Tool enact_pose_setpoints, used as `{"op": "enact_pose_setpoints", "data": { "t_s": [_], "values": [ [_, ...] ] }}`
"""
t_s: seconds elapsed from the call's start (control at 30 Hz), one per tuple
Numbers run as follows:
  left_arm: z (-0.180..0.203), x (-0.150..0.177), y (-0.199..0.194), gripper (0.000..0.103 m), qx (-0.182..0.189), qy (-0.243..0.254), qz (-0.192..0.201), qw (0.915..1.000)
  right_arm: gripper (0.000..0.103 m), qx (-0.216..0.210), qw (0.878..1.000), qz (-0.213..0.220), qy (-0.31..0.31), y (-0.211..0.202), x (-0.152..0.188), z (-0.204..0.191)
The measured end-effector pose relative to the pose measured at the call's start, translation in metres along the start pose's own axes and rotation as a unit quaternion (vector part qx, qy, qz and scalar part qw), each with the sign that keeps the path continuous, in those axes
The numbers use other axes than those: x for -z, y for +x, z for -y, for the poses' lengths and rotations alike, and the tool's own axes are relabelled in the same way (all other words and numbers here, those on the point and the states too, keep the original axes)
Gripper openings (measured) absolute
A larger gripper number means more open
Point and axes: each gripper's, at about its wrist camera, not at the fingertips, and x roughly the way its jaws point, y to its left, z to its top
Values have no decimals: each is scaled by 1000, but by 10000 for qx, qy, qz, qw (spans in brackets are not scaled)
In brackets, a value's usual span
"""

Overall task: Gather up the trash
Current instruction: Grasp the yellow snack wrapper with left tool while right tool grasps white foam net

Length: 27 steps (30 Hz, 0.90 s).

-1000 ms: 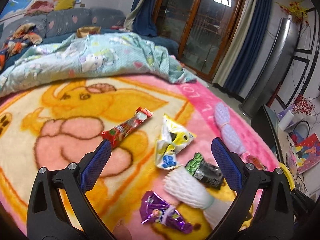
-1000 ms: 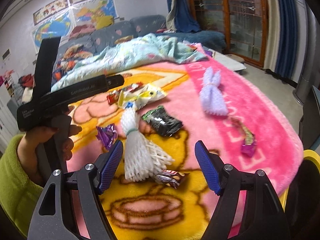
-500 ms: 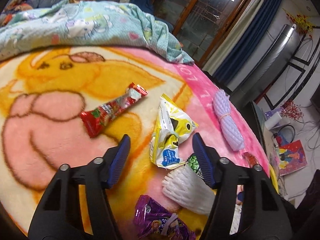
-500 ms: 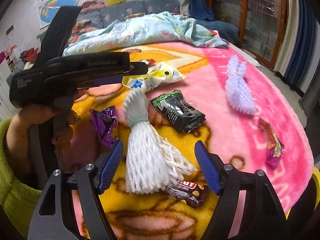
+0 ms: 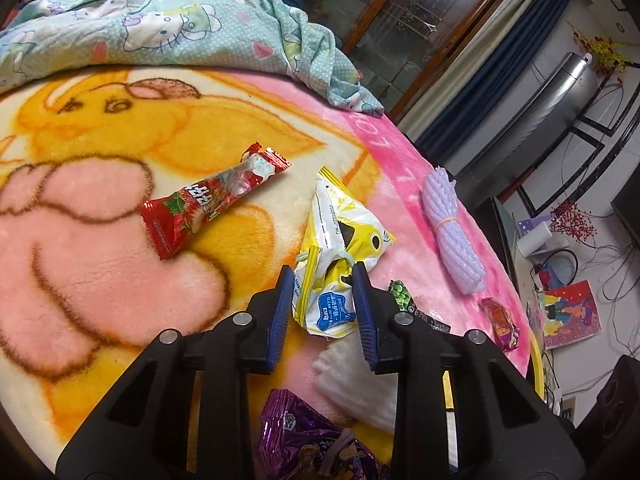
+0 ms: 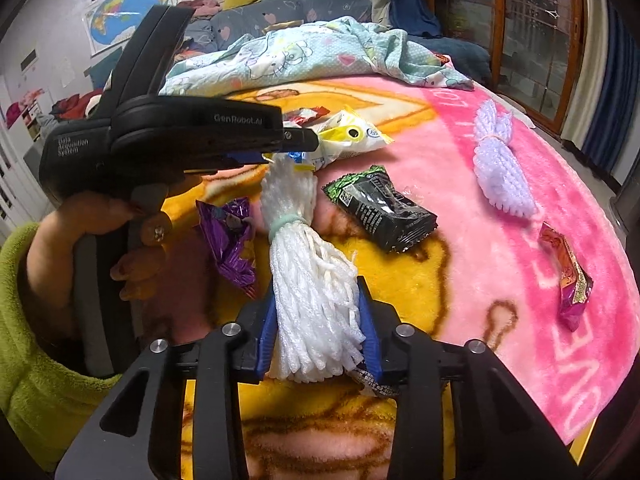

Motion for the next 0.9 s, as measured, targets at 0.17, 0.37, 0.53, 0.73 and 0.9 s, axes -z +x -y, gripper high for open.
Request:
{"op": "enact_pose_setpoints", "data": {
  "t_s": [0.17,0.37,0.53,0.73,0.9],
  "values": [
    [1,-1,-16,22,11,15,267,9996,30,-8,9999,98,85,-10,-1,4],
    [2,-5,-37,21,-23,28,522,9986,28,-15,9996,211,181,-19,0,7],
    [5,-9,-51,21,-23,68,678,9977,27,-28,9989,348,321,-31,0,12],
    [14,-10,-62,21,55,169,780,9968,27,38,9975,529,462,-46,-1,21],
    [25,-7,-67,21,123,278,802,9963,27,110,9961,633,601,-56,-1,30]
  ]
}}
